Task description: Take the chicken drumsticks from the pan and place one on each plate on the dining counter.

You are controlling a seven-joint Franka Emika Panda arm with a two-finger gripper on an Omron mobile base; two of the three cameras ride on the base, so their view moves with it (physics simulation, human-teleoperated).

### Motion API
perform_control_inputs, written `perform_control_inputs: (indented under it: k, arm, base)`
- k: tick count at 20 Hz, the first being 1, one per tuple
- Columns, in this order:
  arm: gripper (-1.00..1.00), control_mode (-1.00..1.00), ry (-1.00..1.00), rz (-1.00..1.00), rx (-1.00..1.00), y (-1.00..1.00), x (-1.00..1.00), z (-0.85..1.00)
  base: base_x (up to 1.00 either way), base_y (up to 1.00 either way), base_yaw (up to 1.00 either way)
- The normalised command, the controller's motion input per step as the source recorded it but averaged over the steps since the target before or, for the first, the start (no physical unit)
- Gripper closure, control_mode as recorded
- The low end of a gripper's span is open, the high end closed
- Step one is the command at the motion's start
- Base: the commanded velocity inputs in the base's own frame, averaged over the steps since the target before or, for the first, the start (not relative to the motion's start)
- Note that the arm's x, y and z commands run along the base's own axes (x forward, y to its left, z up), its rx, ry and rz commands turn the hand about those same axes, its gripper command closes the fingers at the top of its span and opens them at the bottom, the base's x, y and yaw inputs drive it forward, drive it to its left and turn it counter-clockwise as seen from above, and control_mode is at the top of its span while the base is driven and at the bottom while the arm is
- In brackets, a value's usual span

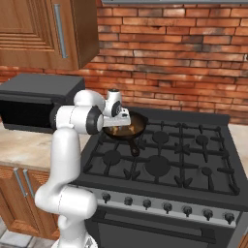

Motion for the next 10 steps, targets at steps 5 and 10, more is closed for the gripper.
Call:
perform_control_inputs:
  k: [5, 10]
  arm:
    - [1.00, -1.00, -0.01, 0.00, 0.06, 0.00, -0.05, 0.09]
    - [1.00, -1.00, -0.08, 0.01, 0.10, -0.02, -0.05, 0.48]
  base:
    - [0.00, 0.00, 0.00]
    - [0.00, 0.00, 0.00]
